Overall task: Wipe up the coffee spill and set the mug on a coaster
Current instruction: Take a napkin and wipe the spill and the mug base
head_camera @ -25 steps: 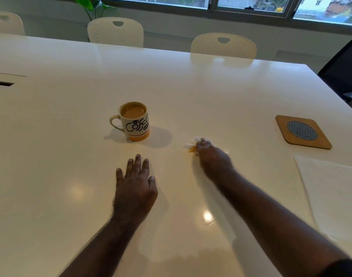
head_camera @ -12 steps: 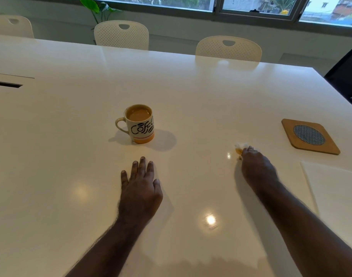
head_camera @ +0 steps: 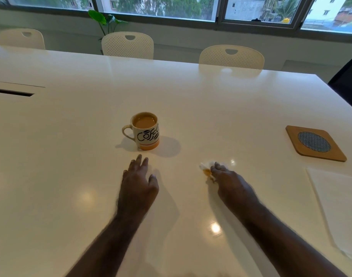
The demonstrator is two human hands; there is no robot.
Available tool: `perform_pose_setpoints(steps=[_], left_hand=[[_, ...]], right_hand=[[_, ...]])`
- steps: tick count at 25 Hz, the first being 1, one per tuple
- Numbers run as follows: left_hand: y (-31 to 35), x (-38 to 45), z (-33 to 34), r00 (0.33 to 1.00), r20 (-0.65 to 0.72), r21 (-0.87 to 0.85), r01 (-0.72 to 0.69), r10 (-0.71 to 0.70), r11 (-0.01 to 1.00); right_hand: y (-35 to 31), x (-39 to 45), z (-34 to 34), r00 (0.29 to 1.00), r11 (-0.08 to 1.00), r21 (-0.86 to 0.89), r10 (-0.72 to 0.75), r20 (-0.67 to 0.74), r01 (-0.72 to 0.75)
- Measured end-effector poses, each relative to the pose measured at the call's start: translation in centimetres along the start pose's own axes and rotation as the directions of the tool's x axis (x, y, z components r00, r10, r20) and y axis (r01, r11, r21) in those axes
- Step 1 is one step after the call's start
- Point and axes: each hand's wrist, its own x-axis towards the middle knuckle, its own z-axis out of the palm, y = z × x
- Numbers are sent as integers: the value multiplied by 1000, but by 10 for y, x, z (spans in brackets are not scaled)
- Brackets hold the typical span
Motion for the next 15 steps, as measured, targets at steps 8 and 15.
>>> perform_pose_setpoints(steps=[8, 15], left_hand=[[-26, 107, -59, 963, -263, -85, 27, -49, 996], [-36, 137, -61, 995, -98, -237, -20, -3, 971]], right_hand=[[-37, 32, -22, 981, 847, 508, 192, -14, -158], [-40, 44, -18, 973, 834, 510, 229, 30, -212]])
